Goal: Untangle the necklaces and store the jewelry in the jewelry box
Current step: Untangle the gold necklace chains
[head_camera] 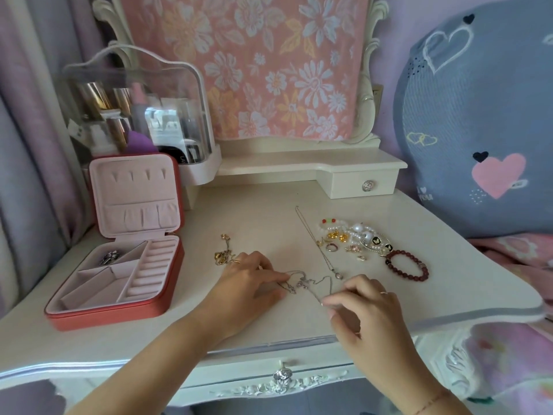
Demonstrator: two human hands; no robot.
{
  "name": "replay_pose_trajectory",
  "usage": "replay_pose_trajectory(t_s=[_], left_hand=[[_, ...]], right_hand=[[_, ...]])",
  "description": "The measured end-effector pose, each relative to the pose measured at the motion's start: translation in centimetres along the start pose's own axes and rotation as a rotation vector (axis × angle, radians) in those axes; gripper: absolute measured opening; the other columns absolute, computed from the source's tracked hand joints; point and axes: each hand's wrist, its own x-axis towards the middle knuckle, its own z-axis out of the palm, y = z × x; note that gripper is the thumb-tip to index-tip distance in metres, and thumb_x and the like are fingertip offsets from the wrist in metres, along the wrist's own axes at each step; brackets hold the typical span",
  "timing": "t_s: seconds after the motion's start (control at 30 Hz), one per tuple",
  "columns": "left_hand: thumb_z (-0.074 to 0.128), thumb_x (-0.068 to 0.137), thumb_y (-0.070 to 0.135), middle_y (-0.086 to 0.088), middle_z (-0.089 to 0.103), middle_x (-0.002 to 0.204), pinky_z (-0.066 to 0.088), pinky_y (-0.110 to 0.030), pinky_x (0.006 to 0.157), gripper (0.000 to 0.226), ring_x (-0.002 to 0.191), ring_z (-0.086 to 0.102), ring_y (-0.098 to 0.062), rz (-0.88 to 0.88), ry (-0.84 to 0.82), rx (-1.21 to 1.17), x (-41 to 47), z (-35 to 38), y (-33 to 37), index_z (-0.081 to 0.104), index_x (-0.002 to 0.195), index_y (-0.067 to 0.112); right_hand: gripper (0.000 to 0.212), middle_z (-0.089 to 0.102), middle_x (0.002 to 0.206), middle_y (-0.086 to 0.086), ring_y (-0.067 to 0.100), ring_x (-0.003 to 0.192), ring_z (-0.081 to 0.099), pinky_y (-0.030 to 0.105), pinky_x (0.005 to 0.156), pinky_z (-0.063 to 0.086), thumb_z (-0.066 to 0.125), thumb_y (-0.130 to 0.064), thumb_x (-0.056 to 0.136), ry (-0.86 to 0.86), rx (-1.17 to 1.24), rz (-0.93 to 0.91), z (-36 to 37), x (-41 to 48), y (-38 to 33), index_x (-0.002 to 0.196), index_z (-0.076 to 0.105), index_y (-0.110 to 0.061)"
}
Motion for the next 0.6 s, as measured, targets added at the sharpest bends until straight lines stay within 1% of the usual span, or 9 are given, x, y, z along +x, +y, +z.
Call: replay_pose_trajectory(t_s=[0.07, 0.13, 0.2, 0.27, 0.33, 0.4, 0.47, 0.53, 0.6], left_hand=[[0.052, 0.083, 0.050, 0.012, 0.052, 0.098, 0.031, -0.023, 0.083, 0.040, 0.090, 0.042, -0.009, -0.003, -0.009, 0.004, 0.3, -0.2, 0.2, 0.070, 0.116, 0.035], [0.055, 0.084, 0.050, 0.012, 0.052, 0.098, 0.032, -0.023, 0.085, 0.037, 0.092, 0.044, -0.009, -0.014, -0.007, -0.005, 0.6, -0.3, 0.3, 0.071, 0.113, 0.033], [0.065, 0.087, 0.042, 0.011, 0.054, 0.099, 0.033, -0.022, 0.086, 0.027, 0.093, 0.047, -0.010, -0.043, 0.020, -0.027, 0.8, -0.1, 0.5, 0.072, 0.111, 0.029], [0.071, 0.086, 0.034, 0.009, 0.056, 0.098, 0.033, -0.021, 0.084, 0.025, 0.091, 0.047, -0.010, -0.099, 0.053, -0.054, 1.1, 0.2, 0.8, 0.071, 0.110, 0.026], [0.072, 0.085, 0.034, 0.007, 0.057, 0.095, 0.035, -0.021, 0.081, 0.023, 0.089, 0.048, -0.011, -0.164, 0.070, -0.099, 1.6, 0.4, 1.1, 0.072, 0.106, 0.026], [0.072, 0.084, 0.033, 0.005, 0.056, 0.092, 0.037, -0.022, 0.078, 0.015, 0.087, 0.049, -0.012, -0.220, 0.060, -0.149, 2.0, 0.5, 1.3, 0.073, 0.098, 0.027], [0.072, 0.084, 0.030, 0.006, 0.056, 0.090, 0.036, -0.021, 0.075, 0.004, 0.086, 0.050, -0.012, -0.268, 0.048, -0.174, 2.3, 0.5, 1.4, 0.072, 0.088, 0.029], [0.071, 0.085, 0.027, 0.007, 0.055, 0.089, 0.034, -0.020, 0.072, 0.006, 0.084, 0.049, -0.011, -0.296, 0.043, -0.192, 2.4, 0.5, 1.3, 0.070, 0.080, 0.031], [0.070, 0.086, 0.025, 0.009, 0.055, 0.089, 0.034, -0.020, 0.072, 0.009, 0.083, 0.048, -0.010, -0.302, 0.037, -0.197, 2.5, 0.4, 1.1, 0.069, 0.078, 0.030]], right_hand=[[0.010, 0.048, 0.086, -0.018, 0.000, 0.084, 0.049, 0.017, 0.081, 0.029, 0.053, -0.034, 0.075, -0.023, 0.057, 0.007, -0.3, -0.4, -0.3, 0.076, 0.063, -0.035], [0.007, 0.048, 0.086, -0.018, 0.000, 0.085, 0.050, 0.018, 0.081, 0.030, 0.054, -0.037, 0.075, -0.027, 0.086, 0.022, -0.4, -0.1, -0.6, 0.073, 0.061, -0.035], [0.012, 0.051, 0.085, -0.017, 0.003, 0.084, 0.051, 0.021, 0.077, 0.031, 0.054, -0.042, 0.073, -0.018, 0.081, 0.039, -0.1, 0.8, -1.0, 0.076, 0.063, -0.034], [0.021, 0.054, 0.085, -0.014, 0.009, 0.081, 0.055, 0.026, 0.073, 0.034, 0.056, -0.044, 0.072, -0.030, 0.033, 0.046, 0.5, 1.9, -1.4, 0.082, 0.069, -0.032], [0.021, 0.057, 0.085, -0.010, 0.015, 0.081, 0.059, 0.033, 0.072, 0.037, 0.066, -0.039, 0.071, -0.076, -0.006, 0.059, 1.4, 3.1, -1.7, 0.088, 0.073, -0.028], [0.022, 0.060, 0.085, -0.006, 0.020, 0.083, 0.061, 0.037, 0.076, 0.042, 0.075, -0.029, 0.073, -0.152, -0.029, 0.080, 2.2, 4.1, -1.9, 0.094, 0.074, -0.025], [0.016, 0.061, 0.084, -0.004, 0.021, 0.085, 0.061, 0.038, 0.080, 0.044, 0.075, -0.027, 0.077, -0.202, -0.049, 0.092, 2.5, 5.0, -2.0, 0.093, 0.075, -0.024], [0.008, 0.060, 0.084, -0.006, 0.018, 0.087, 0.059, 0.034, 0.080, 0.039, 0.071, -0.028, 0.082, -0.228, -0.047, 0.108, 2.6, 5.4, -2.1, 0.088, 0.075, -0.026], [0.004, 0.058, 0.080, -0.010, 0.015, 0.084, 0.058, 0.031, 0.075, 0.033, 0.072, -0.025, 0.081, -0.219, -0.040, 0.097, 2.7, 5.5, -2.2, 0.080, 0.073, -0.029]])
